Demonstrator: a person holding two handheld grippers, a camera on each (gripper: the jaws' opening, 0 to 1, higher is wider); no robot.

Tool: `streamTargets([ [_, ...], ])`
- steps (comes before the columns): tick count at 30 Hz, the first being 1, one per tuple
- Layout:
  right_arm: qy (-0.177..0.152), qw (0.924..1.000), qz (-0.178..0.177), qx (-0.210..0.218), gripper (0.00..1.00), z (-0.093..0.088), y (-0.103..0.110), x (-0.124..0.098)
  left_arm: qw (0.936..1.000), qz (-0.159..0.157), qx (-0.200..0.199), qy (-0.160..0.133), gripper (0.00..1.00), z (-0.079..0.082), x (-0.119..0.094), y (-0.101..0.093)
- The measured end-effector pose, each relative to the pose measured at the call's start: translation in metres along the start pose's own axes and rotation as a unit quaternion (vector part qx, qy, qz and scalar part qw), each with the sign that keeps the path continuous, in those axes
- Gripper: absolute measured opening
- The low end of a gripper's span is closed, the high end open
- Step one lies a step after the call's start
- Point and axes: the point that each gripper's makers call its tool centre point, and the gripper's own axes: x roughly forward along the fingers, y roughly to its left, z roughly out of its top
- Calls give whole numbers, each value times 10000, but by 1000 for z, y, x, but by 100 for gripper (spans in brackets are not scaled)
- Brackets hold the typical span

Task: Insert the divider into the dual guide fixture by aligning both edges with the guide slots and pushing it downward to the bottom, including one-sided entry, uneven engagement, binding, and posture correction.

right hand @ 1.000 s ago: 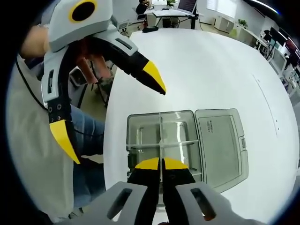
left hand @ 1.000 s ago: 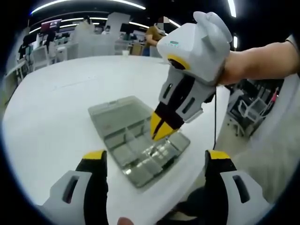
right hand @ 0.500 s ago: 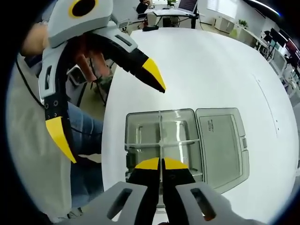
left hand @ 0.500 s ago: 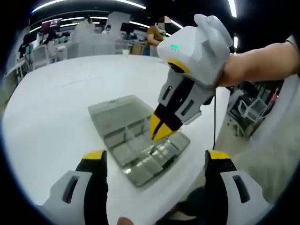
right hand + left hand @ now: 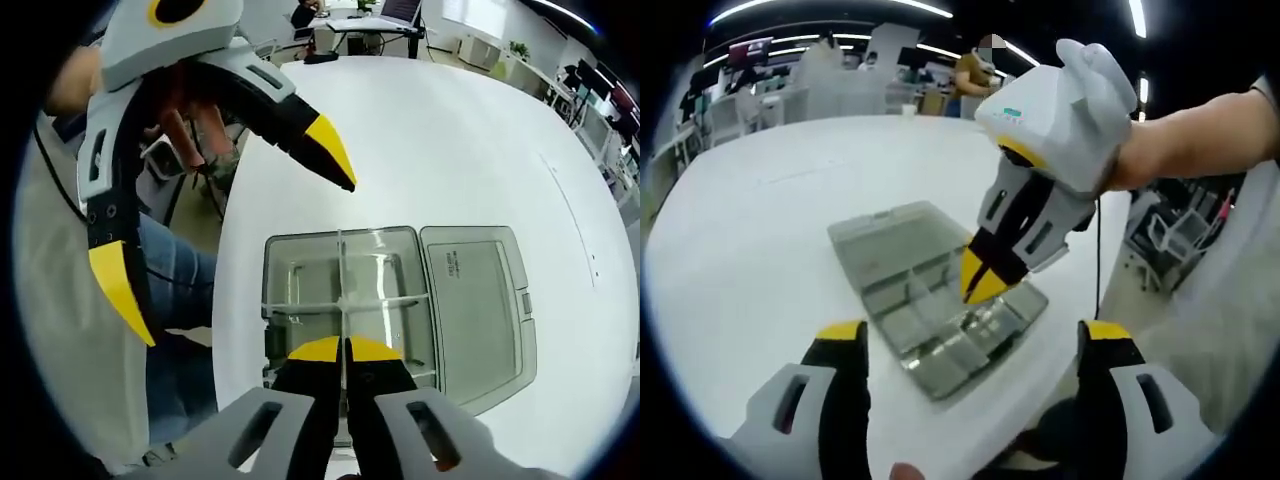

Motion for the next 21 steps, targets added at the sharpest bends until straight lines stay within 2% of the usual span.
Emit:
streamTargets([
  [21, 7, 9998, 31, -177, 0, -4, -1, 6, 10000, 6, 0, 47, 83, 2, 4, 6],
])
